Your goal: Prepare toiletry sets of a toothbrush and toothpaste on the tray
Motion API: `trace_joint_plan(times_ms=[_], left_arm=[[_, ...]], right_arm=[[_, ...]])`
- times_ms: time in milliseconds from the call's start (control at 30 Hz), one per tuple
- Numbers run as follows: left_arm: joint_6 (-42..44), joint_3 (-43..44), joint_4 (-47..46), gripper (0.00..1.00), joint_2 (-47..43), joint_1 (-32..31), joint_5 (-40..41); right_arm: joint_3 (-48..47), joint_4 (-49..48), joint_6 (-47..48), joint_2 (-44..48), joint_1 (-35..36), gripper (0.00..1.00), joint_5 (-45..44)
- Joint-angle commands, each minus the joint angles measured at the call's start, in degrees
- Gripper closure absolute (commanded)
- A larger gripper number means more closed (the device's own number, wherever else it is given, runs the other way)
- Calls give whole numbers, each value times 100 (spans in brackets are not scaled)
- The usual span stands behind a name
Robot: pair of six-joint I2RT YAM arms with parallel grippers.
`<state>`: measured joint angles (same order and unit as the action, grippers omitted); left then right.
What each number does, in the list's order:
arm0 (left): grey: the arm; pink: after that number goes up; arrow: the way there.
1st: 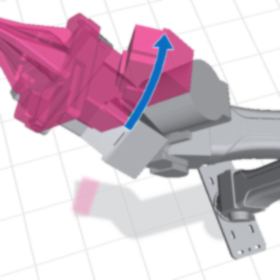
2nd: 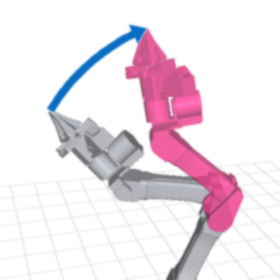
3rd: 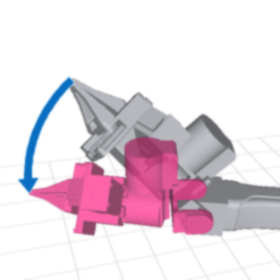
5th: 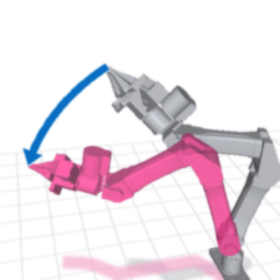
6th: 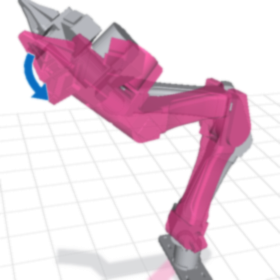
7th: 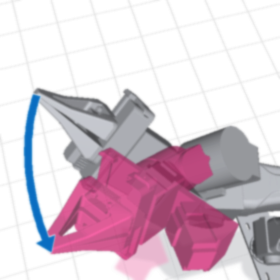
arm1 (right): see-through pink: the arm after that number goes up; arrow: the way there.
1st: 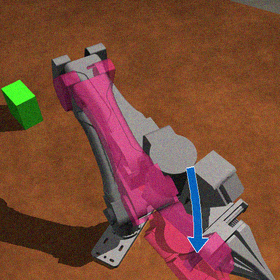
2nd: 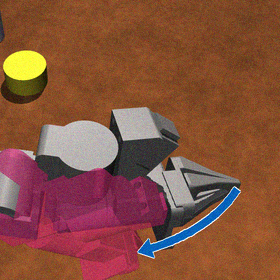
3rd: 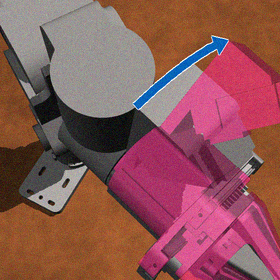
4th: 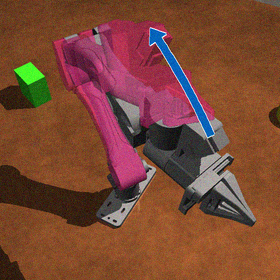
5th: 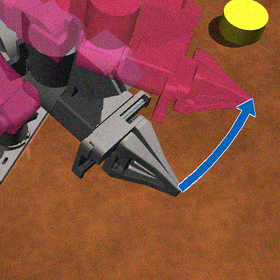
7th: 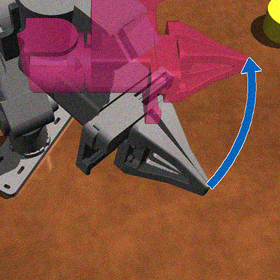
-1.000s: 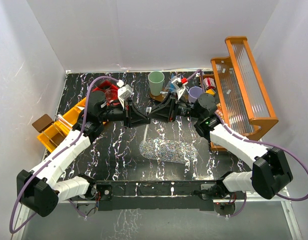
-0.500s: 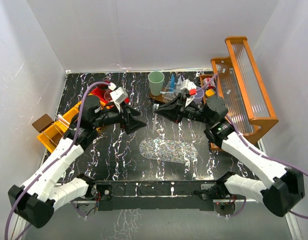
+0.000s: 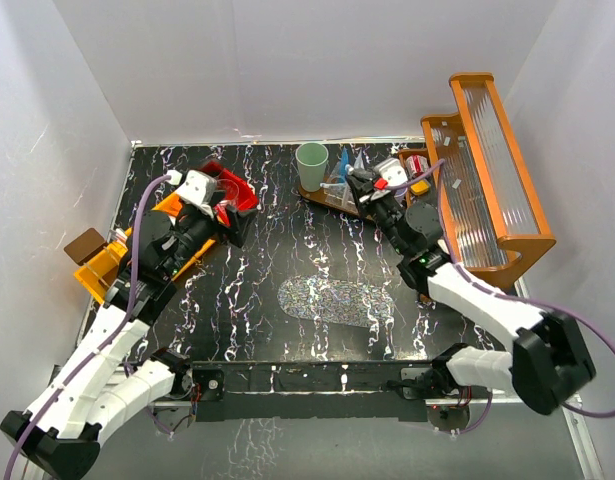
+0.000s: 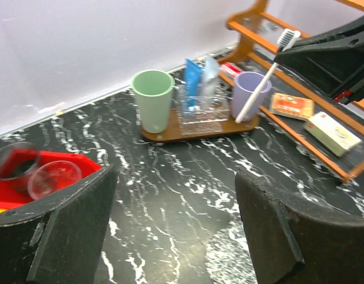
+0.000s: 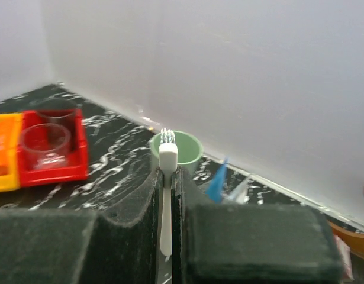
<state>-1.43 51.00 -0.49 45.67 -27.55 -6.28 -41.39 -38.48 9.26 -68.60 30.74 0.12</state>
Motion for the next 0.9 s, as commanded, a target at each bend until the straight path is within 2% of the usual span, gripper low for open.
trace_joint_plan(times_ms=[0,367,867], left_arm=[[373,-150,-407,19,-107,1,969],[456,-740,-765,15,-405,4,1485],[486,-837,-777,14,-410,13,1635]], right_arm=[[-45,-2077,479,-560,-253,100,-564],[34,-3618,622,-1778,-670,100,52],[126,-4677,367,-2729,-878,100,338]])
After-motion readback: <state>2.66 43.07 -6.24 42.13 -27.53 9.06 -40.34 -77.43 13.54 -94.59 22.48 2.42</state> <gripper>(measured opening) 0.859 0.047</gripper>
